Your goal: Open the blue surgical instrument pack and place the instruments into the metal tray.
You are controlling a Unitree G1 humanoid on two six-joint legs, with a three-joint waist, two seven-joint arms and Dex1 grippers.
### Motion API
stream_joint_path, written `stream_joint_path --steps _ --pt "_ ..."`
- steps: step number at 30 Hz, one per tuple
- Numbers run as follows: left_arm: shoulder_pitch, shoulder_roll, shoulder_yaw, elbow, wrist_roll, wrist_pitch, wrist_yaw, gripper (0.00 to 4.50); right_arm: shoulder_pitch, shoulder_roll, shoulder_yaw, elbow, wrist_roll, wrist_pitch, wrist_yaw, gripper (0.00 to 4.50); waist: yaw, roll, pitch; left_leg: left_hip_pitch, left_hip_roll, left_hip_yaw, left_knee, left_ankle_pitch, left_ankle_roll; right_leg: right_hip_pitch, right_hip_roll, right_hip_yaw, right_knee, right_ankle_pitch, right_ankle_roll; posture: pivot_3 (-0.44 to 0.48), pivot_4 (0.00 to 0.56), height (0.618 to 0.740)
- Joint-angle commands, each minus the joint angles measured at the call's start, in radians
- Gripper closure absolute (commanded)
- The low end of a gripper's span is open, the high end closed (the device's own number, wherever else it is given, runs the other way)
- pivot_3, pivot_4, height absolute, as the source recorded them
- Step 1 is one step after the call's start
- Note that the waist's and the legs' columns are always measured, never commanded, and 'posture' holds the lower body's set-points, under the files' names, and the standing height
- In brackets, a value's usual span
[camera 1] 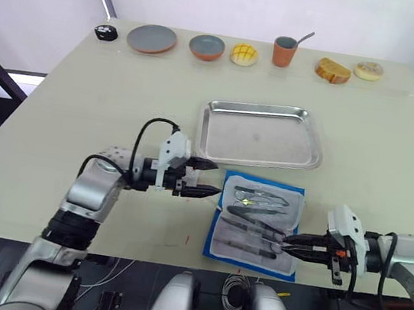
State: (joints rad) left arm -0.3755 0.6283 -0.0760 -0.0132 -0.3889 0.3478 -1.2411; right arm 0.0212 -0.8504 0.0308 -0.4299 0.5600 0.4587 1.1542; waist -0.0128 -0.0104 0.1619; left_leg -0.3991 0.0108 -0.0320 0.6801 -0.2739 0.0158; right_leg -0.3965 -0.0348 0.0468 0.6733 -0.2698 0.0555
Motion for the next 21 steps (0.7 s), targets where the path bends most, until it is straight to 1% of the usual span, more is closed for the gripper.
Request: stream_joint_path --steps 1,2,3,4,5,6,7,11,13,15,17,18,19,21 --pt "0.069 0.065 0.109 -0.082 -0.108 0.017 -0.06 0.9 -0.008 0.02 -0.044 -0.006 0.009 -0.048 -0.006 2.5 0.0 0.0 0.0 0.0 0.0 0.0 0.0 0.0 0.0 0.0 0.0 0.0 0.0 0.0 0.0 0.0 0.15 0.74" --pt "0.09 0.084 0.133 -0.095 -0.128 0.018 -0.076 0.64 -0.009 0.025 -0.045 0.006 -0.003 -0.066 -0.007 2.24 -0.004 -0.001 0.0 0.0 0.0 0.0 0.0 0.0 0.0 0.0 0.0 0.0 0.0 0.0 0.0 0.0 0.15 0.74" --pt "0.11 0.102 0.155 -0.109 -0.147 0.019 -0.091 0.53 -0.014 0.035 -0.042 0.022 -0.022 -0.091 -0.01 1.99 -0.006 -0.001 0.0 0.0 0.001 0.0 0.0 0.0 0.0 0.0 0.0 0.001 0.0 0.0 0.0 0.0 0.15 0.74" --pt "0.124 0.115 0.171 -0.117 -0.164 0.023 -0.098 0.14 -0.021 0.045 -0.037 0.035 -0.035 -0.111 -0.013 1.57 -0.004 -0.001 0.001 0.0 0.002 0.0 0.0 0.0 0.0 0.0 0.0 0.0 0.0 0.0 0.0 0.0 0.15 0.74" --pt "0.142 0.131 0.189 -0.127 -0.181 0.026 -0.108 0.0 -0.028 0.055 -0.03 0.054 -0.05 -0.135 -0.011 1.04 -0.002 -0.001 0.001 0.0 0.002 0.0 0.0 0.0 0.0 0.0 0.0 0.0 0.0 0.0 0.0 0.0 0.15 0.74" --pt "0.16 0.149 0.202 -0.133 -0.192 0.025 -0.122 0.0 -0.036 0.068 -0.021 0.079 -0.072 -0.168 -0.009 0.62 -0.001 -0.001 0.001 0.0 0.002 0.0 0.0 0.0 0.0 0.0 0.0 0.0 0.0 0.0 0.0 0.0 0.15 0.74" --pt "0.175 0.161 0.213 -0.137 -0.198 0.018 -0.131 0.0 -0.042 0.079 -0.013 0.104 -0.09 -0.195 -0.006 0.08 0.001 -0.001 0.001 0.0 0.002 0.0 0.0 0.0 0.0 0.0 0.0 0.0 0.0 0.0 0.0 0.0 0.15 0.74" --pt "0.234 0.199 0.24 -0.163 -0.221 0.015 -0.158 0.0 -0.063 0.108 0.021 0.218 -0.151 -0.307 0.04 0.08 0.002 -0.001 0.001 0.0 0.001 0.0 0.0 0.0 0.0 0.0 -0.001 0.0 -0.001 0.0 0.0 0.0 0.15 0.74" --pt "0.255 0.2 0.257 -0.177 -0.241 0.04 -0.135 0.0 -0.077 0.122 0.026 0.271 -0.164 -0.348 0.055 0.08 0.001 0.0 0.001 0.0 0.001 0.0 0.0 0.0 0.0 0.0 -0.001 0.0 -0.001 0.0 0.0 0.0 0.15 0.74" --pt "0.286 0.181 0.284 -0.189 -0.257 0.02 -0.125 0.0 -0.093 0.132 0.031 0.336 -0.185 -0.402 0.074 0.08 0.0 0.0 0.001 0.0 0.002 0.001 0.0 0.0 0.0 0.0 -0.001 0.0 -0.001 0.0 0.0 0.0 0.15 0.74" --pt "0.317 0.185 0.299 -0.207 -0.248 0.038 -0.079 0.0 -0.096 0.136 0.034 0.373 -0.191 -0.431 0.094 0.08 -0.001 0.0 0.002 0.0 0.002 0.001 0.0 0.0 0.0 0.0 -0.001 0.0 -0.001 0.0 0.0 0.0 0.15 0.74" --pt "0.32 0.178 0.304 -0.207 -0.244 0.023 -0.069 0.0 -0.098 0.142 0.033 0.386 -0.195 -0.449 0.096 0.08 -0.001 0.0 0.002 0.0 0.002 0.001 0.0 0.0 0.0 0.0 -0.001 0.0 -0.001 0.0 0.0 0.0 0.15 0.74" --pt "0.323 0.191 0.301 -0.207 -0.25 0.032 -0.081 0.0 -0.1 0.148 0.031 0.397 -0.193 -0.459 0.099 0.08 -0.001 0.0 0.002 0.0 0.002 0.0 0.0 0.0 0.0 0.0 -0.001 0.0 -0.001 0.0 0.0 0.0 0.15 0.74" --pt "0.312 0.187 0.302 -0.195 -0.224 -0.06 -0.118 0.0 -0.102 0.157 0.033 0.426 -0.204 -0.505 0.111 0.08 0.0 0.0 0.002 0.0 0.002 0.0 0.0 0.0 0.0 0.0 -0.001 0.0 -0.001 0.0 0.0 0.0 0.15 0.74"
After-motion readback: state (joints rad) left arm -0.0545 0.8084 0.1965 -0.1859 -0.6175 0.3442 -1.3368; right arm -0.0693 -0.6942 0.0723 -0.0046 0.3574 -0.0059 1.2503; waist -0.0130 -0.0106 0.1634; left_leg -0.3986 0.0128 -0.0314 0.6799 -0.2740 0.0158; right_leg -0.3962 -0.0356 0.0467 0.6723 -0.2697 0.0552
